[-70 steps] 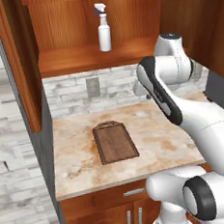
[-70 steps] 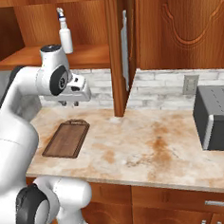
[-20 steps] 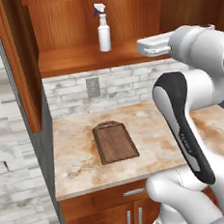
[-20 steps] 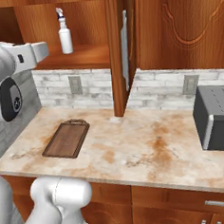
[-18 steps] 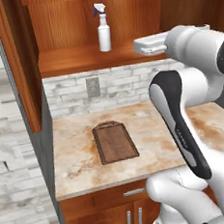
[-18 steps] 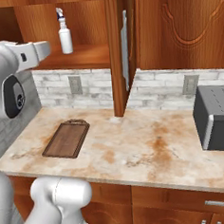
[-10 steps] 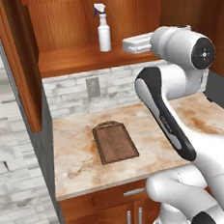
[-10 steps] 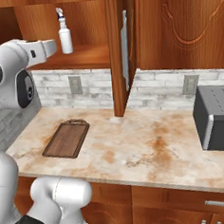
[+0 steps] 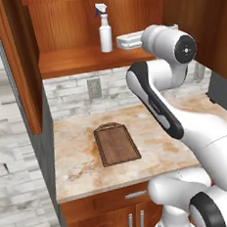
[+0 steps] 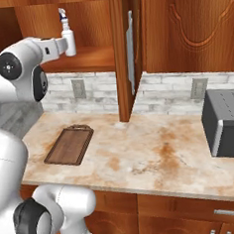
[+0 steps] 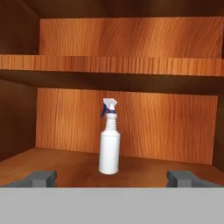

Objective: Grab the spray bottle from the cabinet, then place it next to the cutting board for sanitizing. Then grab the dish brush from the countertop next to the sink and place it next to the cutting board.

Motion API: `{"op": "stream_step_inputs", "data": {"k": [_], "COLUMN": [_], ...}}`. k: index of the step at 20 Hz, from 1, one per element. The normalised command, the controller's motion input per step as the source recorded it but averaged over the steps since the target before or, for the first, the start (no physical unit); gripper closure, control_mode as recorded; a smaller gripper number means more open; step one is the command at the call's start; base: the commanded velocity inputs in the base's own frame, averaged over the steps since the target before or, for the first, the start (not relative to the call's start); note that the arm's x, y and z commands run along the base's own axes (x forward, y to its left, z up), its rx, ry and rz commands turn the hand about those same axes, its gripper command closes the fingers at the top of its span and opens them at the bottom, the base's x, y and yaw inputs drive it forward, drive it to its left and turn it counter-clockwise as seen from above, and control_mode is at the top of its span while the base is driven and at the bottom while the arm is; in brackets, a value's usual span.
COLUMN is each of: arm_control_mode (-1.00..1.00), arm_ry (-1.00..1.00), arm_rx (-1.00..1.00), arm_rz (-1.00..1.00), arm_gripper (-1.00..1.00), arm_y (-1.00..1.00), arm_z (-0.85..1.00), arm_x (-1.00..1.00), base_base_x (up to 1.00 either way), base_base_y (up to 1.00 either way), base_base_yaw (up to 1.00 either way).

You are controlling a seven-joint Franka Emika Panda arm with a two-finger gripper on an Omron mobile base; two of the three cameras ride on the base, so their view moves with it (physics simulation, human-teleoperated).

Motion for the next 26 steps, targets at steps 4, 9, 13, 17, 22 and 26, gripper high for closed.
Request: {"op": "stream_step_inputs", "data": {"k": [4, 9, 13, 17, 22, 26], "arm_control_mode": [-1.00, -1.00, -1.00, -1.00, -1.00, -1.00], "arm_ry": [0.05, 0.05, 0.02, 0.04, 0.01, 0.02], "arm_rx": [0.00, -0.01, 0.00, 0.00, 0.00, 0.00], "arm_rz": [0.00, 0.00, 0.00, 0.00, 0.00, 0.00], "arm_gripper": [-1.00, -1.00, -1.00, -1.00, -1.00, -1.00], "arm_y": [0.17, 0.22, 0.03, 0.00, 0.02, 0.06], "arm_z": [0.00, 0.00, 0.00, 0.02, 0.00, 0.00], "arm_x": [0.55, 0.59, 0.44, 0.58, 0.46, 0.35], "base_base_x": [0.00, 0.00, 0.00, 0.00, 0.00, 0.00], "base_base_y": [0.00, 0.00, 0.00, 0.00, 0.00, 0.00], "base_base_yaw": [0.00, 0.00, 0.00, 0.00, 0.00, 0.00]}}
